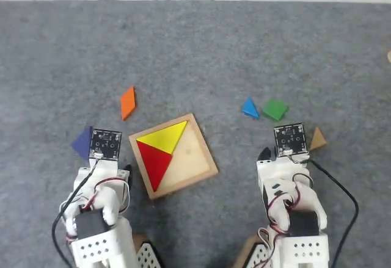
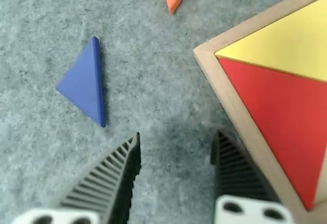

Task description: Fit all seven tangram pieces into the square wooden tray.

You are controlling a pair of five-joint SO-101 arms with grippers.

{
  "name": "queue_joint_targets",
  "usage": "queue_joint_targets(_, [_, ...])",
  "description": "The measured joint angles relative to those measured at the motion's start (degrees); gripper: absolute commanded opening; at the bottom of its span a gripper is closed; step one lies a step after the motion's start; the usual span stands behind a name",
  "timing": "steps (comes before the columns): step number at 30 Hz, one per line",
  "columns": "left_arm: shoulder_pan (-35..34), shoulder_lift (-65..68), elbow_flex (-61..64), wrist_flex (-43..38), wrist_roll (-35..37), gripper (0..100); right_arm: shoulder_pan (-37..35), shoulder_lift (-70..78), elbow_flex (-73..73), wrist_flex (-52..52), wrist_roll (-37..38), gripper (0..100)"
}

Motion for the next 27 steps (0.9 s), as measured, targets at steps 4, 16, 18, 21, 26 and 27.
queue_joint_targets(4, [0.0,0.0,0.0,0.0,0.0,22,0.0,0.0,0.0,0.0,0.0,7.3])
queue_joint_targets(16, [1.32,0.0,0.09,0.0,0.0,22,0.0,0.0,0.26,-0.79,2.73,7.3])
queue_joint_targets(18, [3.69,0.0,0.09,0.0,0.0,22,0.0,0.0,-0.18,0.88,3.34,7.3])
queue_joint_targets(21, [8.0,0.0,0.09,0.0,0.0,22,0.0,0.0,-2.9,4.92,3.87,7.4])
queue_joint_targets(26, [12.92,0.0,0.09,0.0,0.0,22,0.0,0.0,-5.54,7.74,9.76,7.4])
queue_joint_targets(27, [13.1,0.0,0.09,0.0,0.0,22,0.0,0.0,-5.63,7.74,12.13,7.4])
